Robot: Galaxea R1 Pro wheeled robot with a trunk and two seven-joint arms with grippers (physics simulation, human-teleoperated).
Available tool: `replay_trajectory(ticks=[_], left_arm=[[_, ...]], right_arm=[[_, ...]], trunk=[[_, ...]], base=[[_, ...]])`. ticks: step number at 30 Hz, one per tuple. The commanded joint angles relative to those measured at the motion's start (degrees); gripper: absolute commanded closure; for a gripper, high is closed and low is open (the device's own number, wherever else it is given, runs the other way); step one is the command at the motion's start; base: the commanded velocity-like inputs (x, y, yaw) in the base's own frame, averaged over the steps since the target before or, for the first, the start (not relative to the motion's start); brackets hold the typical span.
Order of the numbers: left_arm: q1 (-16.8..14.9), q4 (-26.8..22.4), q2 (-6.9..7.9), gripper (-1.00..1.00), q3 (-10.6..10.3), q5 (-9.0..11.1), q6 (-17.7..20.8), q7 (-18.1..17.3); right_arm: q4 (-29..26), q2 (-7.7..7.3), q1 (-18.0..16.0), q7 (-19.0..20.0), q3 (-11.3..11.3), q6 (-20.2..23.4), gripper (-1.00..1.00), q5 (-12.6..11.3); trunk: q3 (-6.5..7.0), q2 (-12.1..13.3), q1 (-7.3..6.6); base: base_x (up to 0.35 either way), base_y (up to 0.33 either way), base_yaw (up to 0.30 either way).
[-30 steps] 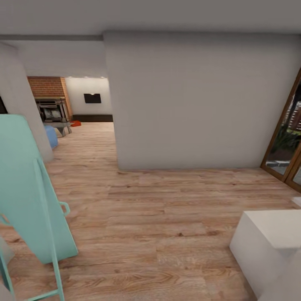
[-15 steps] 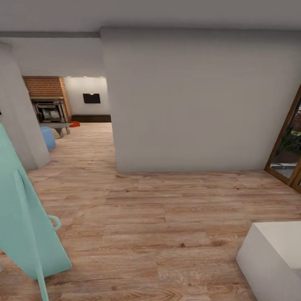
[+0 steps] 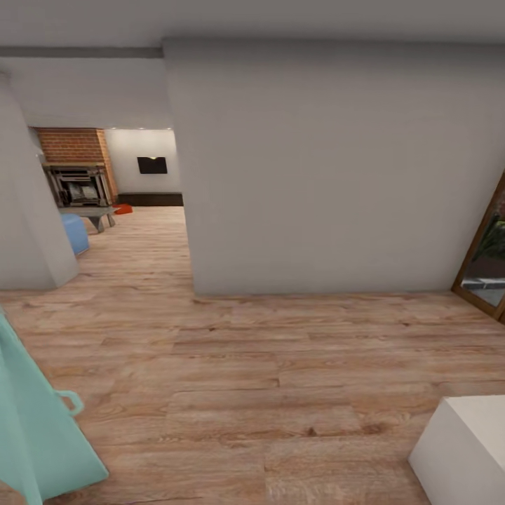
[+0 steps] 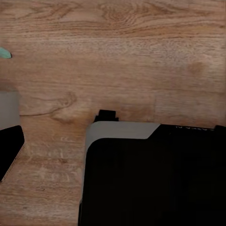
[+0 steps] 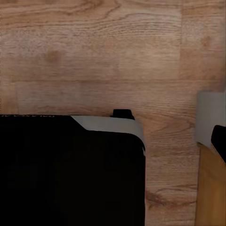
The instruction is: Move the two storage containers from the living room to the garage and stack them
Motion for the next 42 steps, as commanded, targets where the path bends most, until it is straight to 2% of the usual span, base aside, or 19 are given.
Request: replay_trajectory(ticks=[1, 18, 35, 42], left_arm=[[0.0, 0.0, 0.04, -1.0, 0.1, 0.4, 0.0, 0.1], [0.2, 0.0, 0.37, -1.0, 0.1, 0.5, -0.1, 0.1], [0.2, 0.0, 0.39, -1.0, 0.1, 0.4, -0.1, 0.1], [0.2, 0.0, 0.39, -1.0, 0.1, 0.4, -0.1, 0.1]], right_arm=[[0.2, 0.06, -0.1, 0.0, 0.5, -0.3, -1.0, -0.6], [0.2, 0.18, -0.1, -0.2, 0.4, -0.1, -1.0, -0.4], [0.2, 0.16, -0.1, -0.5, 0.4, -0.3, -1.0, -0.7], [0.2, 0.08, -0.1, -0.5, 0.4, -0.3, -1.0, -0.7]], trunk=[[-0.11, -0.1, 0.05], [-0.11, -0.1, 0.05], [-0.11, -0.1, 0.05], [-0.11, -0.1, 0.05]], base=[[0.323, 0.0, 0.0], [0.323, 0.0, 0.011], [0.323, 0.0, 0.251], [0.323, 0.0, 0.039]])
